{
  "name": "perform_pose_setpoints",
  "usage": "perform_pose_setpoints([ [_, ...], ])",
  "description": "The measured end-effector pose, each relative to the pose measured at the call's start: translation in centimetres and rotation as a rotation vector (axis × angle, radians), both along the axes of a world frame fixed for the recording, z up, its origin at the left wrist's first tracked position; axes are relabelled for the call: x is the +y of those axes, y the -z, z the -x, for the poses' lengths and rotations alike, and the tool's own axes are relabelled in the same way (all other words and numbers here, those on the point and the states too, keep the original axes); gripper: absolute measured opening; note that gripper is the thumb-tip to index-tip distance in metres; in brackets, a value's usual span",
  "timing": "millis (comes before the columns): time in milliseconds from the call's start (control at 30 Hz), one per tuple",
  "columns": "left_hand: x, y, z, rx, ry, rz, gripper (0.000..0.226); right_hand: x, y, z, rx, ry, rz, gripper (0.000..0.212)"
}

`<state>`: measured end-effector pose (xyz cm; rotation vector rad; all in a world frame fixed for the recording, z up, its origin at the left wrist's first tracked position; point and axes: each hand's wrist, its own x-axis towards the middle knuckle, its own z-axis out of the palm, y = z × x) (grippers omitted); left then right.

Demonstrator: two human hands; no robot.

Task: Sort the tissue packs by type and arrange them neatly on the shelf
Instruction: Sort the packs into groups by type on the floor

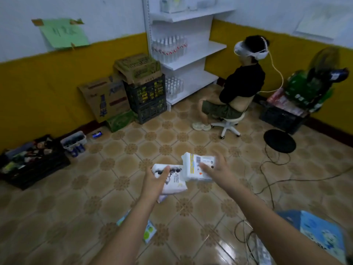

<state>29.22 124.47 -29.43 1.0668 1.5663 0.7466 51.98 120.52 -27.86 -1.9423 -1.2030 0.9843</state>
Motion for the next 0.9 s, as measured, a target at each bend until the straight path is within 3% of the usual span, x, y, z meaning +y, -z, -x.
perform_pose_setpoints([
  [100,2.9,0.9,-1.5,-0.008,0.017,0.036,0.053,2.6,1.0,-1.5,0.299,0.155,0.078,0.089],
  [267,8.8,4.4,-4.3,0.027,0.035,0.078,0.051,8.1,3.6,-4.5,0.535,0.08,0.23,0.034],
  [400,14.2,8.2,-7.7,0.031,-0.051,0.128,0.049,15.2,8.1,-8.2,0.653,0.04,0.35,0.042],
  [500,17.3,11.7,-10.9,0.038,-0.124,0.213,0.052,20.7,12.6,-11.4,0.647,0.012,0.429,0.038],
  [600,19.2,16.9,-13.7,-0.002,-0.215,0.291,0.07,25.6,18.0,-14.8,0.611,-0.002,0.512,0.037],
  [667,19.6,20.6,-15.3,0.01,-0.218,0.385,0.067,28.0,21.3,-16.5,0.558,-0.011,0.55,0.036],
  [800,19.8,28.8,-17.2,-0.007,-0.412,0.571,0.068,31.7,29.7,-18.5,0.453,0.026,0.609,0.061],
  [900,19.6,37.3,-18.1,-0.061,-0.449,0.648,0.036,33.4,38.2,-18.4,0.297,-0.088,0.68,0.075],
])
